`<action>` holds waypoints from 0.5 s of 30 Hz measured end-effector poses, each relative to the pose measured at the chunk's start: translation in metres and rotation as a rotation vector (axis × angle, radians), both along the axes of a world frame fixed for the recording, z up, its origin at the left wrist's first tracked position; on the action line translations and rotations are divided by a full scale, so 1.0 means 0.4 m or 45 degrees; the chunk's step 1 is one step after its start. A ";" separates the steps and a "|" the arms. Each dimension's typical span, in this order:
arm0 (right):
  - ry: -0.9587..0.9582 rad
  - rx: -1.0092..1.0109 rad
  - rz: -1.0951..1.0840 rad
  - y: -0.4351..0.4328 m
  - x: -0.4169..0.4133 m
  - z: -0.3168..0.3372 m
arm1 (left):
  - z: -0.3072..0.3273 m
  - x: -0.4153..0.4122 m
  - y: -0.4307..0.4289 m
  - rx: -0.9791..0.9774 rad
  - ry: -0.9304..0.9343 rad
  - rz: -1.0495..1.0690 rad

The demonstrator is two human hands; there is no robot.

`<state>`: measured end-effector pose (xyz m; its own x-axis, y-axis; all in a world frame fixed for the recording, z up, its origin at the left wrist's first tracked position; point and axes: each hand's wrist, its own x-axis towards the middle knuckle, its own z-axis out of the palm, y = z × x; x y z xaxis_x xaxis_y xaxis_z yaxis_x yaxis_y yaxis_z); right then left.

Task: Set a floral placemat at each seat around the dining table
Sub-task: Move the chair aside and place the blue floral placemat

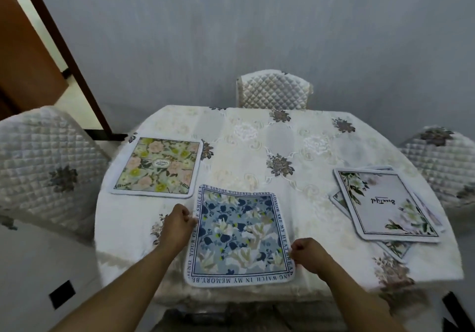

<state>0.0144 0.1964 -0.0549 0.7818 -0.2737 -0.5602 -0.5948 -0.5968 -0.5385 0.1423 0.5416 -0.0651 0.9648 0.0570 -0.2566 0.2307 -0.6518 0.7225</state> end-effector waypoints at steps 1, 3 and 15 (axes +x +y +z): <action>0.012 -0.007 -0.009 0.018 0.004 -0.016 | -0.017 0.008 0.013 0.007 -0.002 0.014; 0.041 -0.039 0.026 0.046 0.009 -0.044 | -0.046 0.017 0.034 0.014 0.005 0.023; 0.174 -0.201 0.013 0.100 0.002 -0.128 | -0.119 0.018 0.069 0.039 0.073 -0.036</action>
